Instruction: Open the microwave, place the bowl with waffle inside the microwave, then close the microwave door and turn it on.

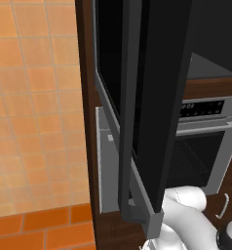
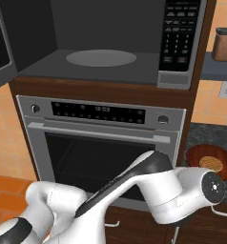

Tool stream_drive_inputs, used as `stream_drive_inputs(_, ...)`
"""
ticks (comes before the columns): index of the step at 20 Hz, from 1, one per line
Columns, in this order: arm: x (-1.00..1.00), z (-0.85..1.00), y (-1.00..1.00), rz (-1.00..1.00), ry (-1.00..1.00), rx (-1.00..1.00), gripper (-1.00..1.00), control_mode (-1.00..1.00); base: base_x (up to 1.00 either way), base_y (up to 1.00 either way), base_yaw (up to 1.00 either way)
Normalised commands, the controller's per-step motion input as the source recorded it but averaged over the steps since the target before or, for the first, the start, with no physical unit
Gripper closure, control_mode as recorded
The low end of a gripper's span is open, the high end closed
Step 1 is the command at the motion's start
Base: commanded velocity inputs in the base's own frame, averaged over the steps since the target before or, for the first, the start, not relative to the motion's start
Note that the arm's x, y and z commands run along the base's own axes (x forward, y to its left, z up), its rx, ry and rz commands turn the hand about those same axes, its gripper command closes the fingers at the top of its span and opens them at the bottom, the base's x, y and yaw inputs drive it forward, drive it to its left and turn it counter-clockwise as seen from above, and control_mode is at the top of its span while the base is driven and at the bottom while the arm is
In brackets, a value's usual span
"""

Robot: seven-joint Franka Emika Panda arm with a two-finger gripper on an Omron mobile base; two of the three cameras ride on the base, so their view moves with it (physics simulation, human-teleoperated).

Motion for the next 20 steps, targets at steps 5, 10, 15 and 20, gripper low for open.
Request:
stream_drive_inputs(5,0.64,-0.53,-1.0,-0.1,0.09,0.01,-1.0,-1.0,0.0,0.0,0.0)
stream_drive_inputs(10,0.35,-0.31,-1.0,-0.06,0.06,0.13,-1.0,-1.0,0.0,0.0,0.0)
stream_drive_inputs(15,0.0,0.0,-0.42,-0.04,0.01,0.13,-1.0,-1.0,0.0,0.0,0.0)
stream_drive_inputs(20,0.0,0.0,-0.02,0.0,0.0,0.0,-1.0,-1.0,0.0,0.0,0.0)
